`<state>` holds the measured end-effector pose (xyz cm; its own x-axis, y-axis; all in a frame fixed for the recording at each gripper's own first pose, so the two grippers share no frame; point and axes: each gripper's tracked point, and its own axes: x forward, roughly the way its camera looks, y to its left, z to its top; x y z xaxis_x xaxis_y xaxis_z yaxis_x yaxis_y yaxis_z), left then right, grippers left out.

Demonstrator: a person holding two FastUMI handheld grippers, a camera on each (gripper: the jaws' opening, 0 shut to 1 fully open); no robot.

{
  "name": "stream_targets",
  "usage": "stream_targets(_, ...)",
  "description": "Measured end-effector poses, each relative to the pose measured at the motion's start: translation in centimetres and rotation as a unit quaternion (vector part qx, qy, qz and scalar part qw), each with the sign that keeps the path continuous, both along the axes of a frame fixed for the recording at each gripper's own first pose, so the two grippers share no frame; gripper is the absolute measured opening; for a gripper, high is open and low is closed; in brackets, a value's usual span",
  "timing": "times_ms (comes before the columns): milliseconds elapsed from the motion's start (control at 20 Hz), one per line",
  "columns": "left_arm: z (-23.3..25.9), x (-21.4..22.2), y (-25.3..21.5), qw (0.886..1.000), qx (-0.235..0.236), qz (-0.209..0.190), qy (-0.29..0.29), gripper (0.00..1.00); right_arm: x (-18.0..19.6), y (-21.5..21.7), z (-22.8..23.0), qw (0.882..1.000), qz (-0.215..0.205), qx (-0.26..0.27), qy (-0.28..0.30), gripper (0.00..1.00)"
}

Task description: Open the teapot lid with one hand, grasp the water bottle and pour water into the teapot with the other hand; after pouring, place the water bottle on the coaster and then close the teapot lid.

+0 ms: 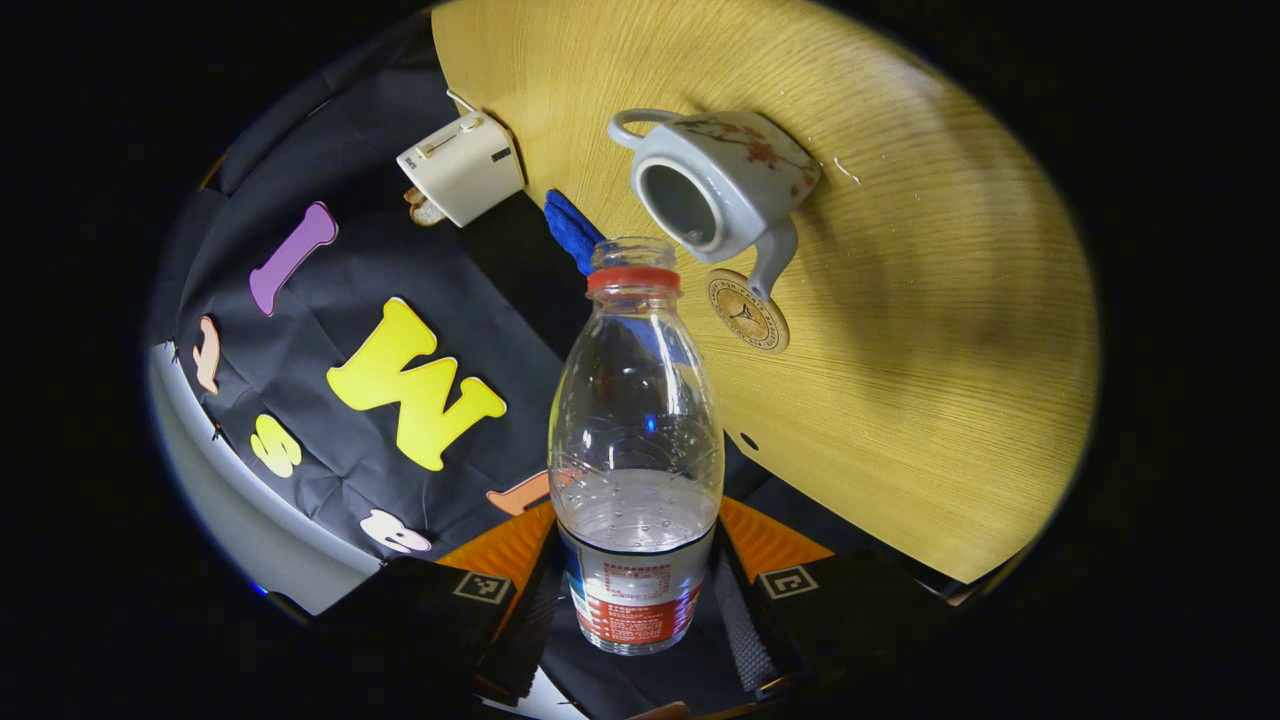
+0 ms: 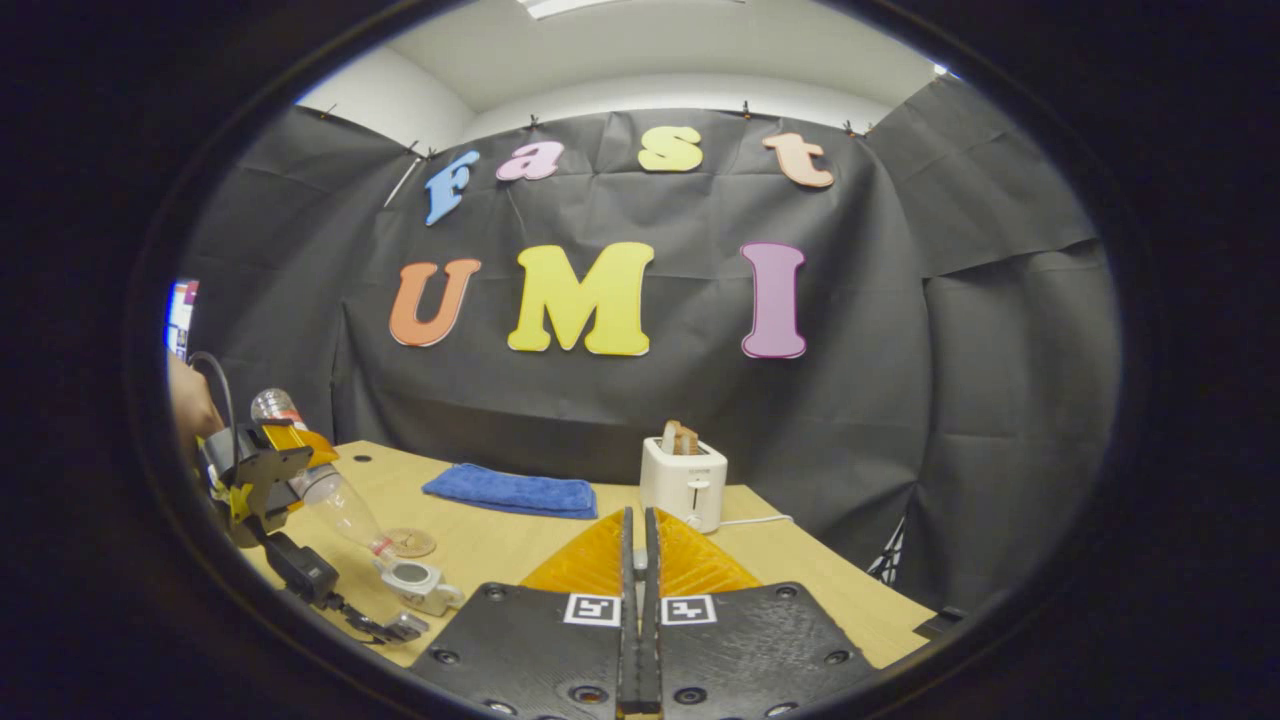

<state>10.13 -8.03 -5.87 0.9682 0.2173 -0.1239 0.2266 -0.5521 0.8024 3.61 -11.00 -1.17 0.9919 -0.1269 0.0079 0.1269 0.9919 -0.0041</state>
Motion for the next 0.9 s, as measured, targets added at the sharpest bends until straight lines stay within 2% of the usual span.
stream_targets(100,-0.2,0.2,0.1,1.0,-0.021,-0.003,0.004,0.75,0.0,0.0,0.0,1.0,-0.001,-0.002,0.0,0.0)
stream_targets(250,-0.6,0.7,0.4,0.997,-0.077,0.004,0.018,0.75,0.1,-0.1,-0.2,1.0,-0.003,-0.002,0.002,0.0)
stream_targets(450,-1.0,1.2,0.8,0.983,-0.18,0.014,0.028,0.75,0.1,-0.4,-0.1,1.0,-0.008,-0.001,0.001,0.0)
stream_targets(700,0.1,2.6,0.8,0.951,-0.307,0.012,0.019,0.75,0.6,-0.4,-1.0,1.0,-0.01,-0.005,0.011,0.0)
stream_targets(800,0.4,3.2,1.0,0.931,-0.364,0.017,0.015,0.75,0.8,-0.2,-1.2,1.0,-0.01,-0.01,0.014,0.0)
stream_targets(900,1.0,4.0,1.2,0.905,-0.425,0.026,0.004,0.75,0.8,-0.1,-1.4,1.0,-0.011,-0.013,0.016,0.0)
